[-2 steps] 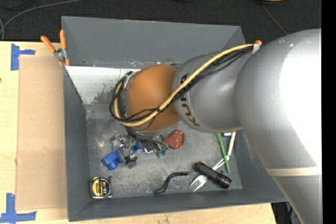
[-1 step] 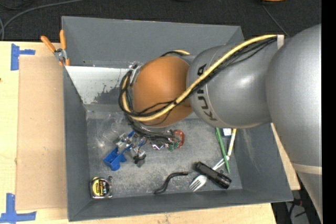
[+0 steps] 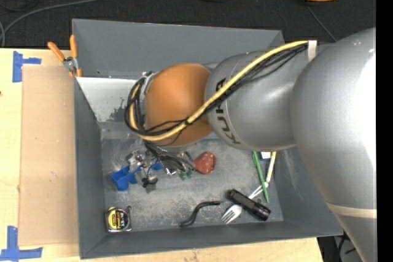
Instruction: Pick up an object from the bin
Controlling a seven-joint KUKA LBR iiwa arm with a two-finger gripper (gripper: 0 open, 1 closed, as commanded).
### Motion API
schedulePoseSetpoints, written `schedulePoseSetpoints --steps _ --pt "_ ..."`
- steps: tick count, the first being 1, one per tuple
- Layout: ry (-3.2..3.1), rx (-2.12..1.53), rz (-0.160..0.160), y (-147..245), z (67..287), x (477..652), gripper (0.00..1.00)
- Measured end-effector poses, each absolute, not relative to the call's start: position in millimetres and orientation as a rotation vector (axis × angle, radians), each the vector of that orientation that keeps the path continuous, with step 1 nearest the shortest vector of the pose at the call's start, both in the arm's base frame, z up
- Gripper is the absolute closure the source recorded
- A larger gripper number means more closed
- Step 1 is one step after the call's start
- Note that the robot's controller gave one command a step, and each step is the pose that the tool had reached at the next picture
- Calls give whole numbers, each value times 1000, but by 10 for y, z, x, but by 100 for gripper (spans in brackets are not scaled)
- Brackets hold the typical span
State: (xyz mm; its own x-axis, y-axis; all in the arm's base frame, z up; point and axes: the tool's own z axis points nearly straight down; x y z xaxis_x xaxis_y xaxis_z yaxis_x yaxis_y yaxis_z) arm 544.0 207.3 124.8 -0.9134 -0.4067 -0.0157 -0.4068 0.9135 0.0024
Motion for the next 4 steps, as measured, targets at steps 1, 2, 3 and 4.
schedulePoseSetpoints --steps 1,2,3,4 --pt "3037 -770 6 2192 1061 5439 100" --pt "2972 -996 10 1839 967 5475 100" --pt "2963 -1016 5 1967 837 5592 100" --pt "2950 -1041 10 2152 773 5493 100"
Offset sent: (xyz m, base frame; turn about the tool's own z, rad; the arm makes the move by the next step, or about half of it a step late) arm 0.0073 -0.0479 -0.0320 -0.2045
